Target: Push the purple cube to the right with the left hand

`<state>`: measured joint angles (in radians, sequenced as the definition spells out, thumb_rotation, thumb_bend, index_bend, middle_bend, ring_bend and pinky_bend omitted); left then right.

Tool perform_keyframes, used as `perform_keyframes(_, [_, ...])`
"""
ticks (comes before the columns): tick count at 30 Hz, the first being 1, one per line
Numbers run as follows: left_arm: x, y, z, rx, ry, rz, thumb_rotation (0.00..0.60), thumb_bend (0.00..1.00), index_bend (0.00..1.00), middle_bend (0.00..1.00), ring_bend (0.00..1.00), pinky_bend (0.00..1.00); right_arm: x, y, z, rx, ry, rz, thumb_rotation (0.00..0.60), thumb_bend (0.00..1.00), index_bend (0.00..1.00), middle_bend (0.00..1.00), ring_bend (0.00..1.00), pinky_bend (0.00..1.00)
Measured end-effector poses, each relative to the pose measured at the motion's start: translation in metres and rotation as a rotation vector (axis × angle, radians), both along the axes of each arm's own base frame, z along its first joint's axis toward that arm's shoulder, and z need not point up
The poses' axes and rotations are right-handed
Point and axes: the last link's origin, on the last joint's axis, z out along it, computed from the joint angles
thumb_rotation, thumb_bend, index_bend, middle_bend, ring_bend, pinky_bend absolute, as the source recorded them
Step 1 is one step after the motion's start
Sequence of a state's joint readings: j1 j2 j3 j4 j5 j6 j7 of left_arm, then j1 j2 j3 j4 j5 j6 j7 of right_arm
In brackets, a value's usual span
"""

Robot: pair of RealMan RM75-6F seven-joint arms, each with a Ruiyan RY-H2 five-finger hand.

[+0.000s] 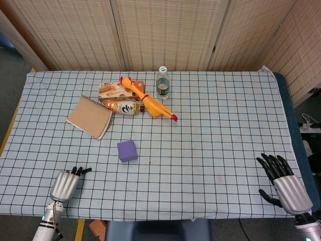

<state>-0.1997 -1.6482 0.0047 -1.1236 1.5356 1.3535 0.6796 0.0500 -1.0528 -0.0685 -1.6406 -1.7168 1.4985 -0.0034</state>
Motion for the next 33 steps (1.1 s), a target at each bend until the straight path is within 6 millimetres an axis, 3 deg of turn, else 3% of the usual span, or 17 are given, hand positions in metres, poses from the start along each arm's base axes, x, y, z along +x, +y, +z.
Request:
perform_keyframes(24, [-0.011,0.008,0.001,0.018,0.0,0.007,0.6,0.42,0.58,0.62,0.72,0.93,0.0,0.0,-0.001,0.015,0.0,-0.004,0.6,0.15,0.0,0.0,0.0,0.0])
perform_keyframes(33, [-0.01,0.016,0.011,0.057,-0.069,-0.078,0.6,0.53,0.81,0.86,0.76,0.97,0.0,0.001,-0.002,0.023,0.004,-0.008,0.6,0.15,0.0,0.0,0.0,0.0])
